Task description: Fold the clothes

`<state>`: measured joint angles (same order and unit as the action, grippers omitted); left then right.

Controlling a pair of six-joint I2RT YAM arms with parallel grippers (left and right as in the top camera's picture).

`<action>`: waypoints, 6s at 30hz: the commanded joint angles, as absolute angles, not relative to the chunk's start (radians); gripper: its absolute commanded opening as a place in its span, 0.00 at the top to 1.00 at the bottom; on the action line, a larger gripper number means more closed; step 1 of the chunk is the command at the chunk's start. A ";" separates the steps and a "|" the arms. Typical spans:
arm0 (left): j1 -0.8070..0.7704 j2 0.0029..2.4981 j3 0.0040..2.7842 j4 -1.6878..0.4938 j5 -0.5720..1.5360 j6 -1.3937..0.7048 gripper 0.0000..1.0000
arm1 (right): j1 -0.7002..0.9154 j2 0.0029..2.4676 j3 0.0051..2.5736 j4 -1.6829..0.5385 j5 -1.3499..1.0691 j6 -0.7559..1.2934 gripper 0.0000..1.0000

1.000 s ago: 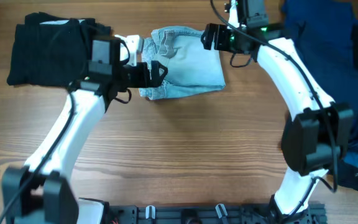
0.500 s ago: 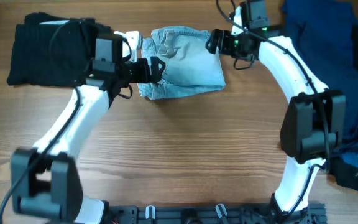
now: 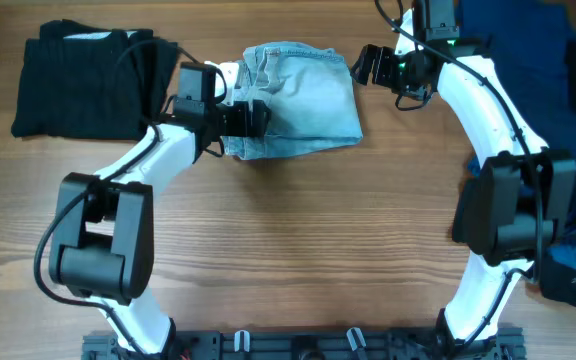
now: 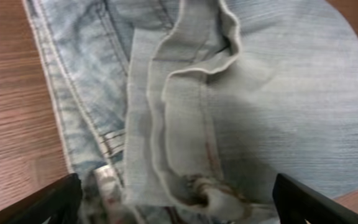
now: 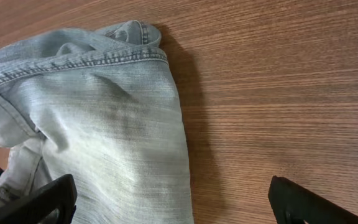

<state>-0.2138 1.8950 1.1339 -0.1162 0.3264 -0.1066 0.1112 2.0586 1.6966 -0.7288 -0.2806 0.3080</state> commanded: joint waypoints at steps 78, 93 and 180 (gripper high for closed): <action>-0.137 1.771 1.133 -0.638 0.015 -0.397 0.17 | 0.110 2.025 1.691 -0.722 -0.316 0.283 0.00; -0.128 1.897 1.132 -0.561 0.171 -0.373 0.07 | 0.110 2.025 1.691 -0.719 -0.315 0.262 0.00; 0.585 1.634 1.250 -0.098 0.261 -0.570 0.96 | 0.110 2.025 1.691 -0.775 -0.428 0.265 0.00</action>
<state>0.5892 1.6623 1.2190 -0.0654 0.2588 -0.5613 0.1112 2.0586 1.6966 -0.7742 -0.3935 0.2817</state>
